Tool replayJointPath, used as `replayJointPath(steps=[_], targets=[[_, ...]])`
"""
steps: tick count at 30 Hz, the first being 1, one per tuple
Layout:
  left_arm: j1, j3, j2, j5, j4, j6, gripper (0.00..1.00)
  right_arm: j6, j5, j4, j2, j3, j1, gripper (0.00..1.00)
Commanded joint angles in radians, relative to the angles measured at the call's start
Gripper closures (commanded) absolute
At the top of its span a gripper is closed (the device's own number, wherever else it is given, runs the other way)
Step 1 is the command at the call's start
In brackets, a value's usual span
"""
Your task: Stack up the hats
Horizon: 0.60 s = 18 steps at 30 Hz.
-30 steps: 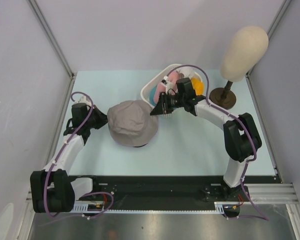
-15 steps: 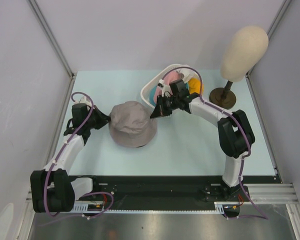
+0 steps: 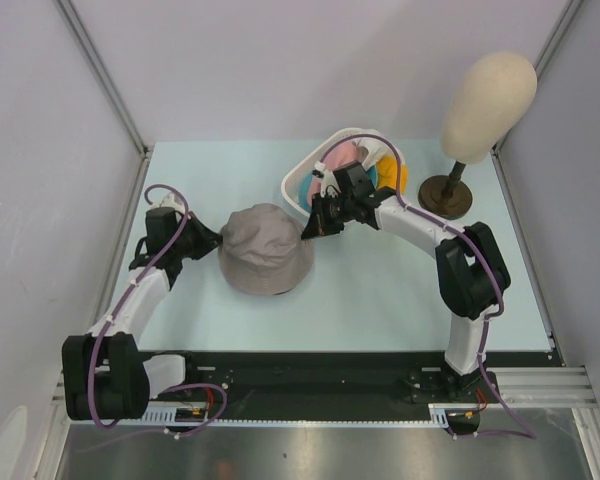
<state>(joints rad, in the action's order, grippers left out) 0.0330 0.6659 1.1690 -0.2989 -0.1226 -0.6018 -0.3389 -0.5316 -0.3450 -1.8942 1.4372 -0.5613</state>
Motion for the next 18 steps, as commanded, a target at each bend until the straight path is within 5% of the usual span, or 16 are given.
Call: replayJointPath(steps=[1,3,5,6,7,10,13,18], targets=[[0.010,-0.003,0.000,0.106,-0.063,0.030,1.00,0.077,0.182,-0.097,0.006,-0.006,0.009,1.00],[0.010,0.020,-0.009,0.142,-0.093,0.030,0.95,0.083,0.202,-0.109,0.027,0.002,0.006,0.97],[0.010,0.043,-0.022,0.167,-0.141,0.040,0.80,0.098,0.209,-0.121,0.046,0.011,0.003,0.82],[0.010,0.063,-0.037,0.193,-0.155,0.043,0.70,0.103,0.222,-0.126,0.067,0.011,0.001,0.74],[0.010,0.073,-0.043,0.208,-0.181,0.053,0.49,0.104,0.231,-0.135,0.079,0.009,0.001,0.56],[0.013,0.121,-0.071,0.277,-0.235,0.066,0.16,0.116,0.260,-0.163,0.138,0.000,0.000,0.35],[0.030,0.167,-0.100,0.332,-0.284,0.071,0.03,0.124,0.275,-0.181,0.207,-0.030,0.003,0.27],[0.091,0.218,-0.156,0.379,-0.345,0.063,0.00,0.138,0.335,-0.235,0.346,-0.087,0.014,0.23]])
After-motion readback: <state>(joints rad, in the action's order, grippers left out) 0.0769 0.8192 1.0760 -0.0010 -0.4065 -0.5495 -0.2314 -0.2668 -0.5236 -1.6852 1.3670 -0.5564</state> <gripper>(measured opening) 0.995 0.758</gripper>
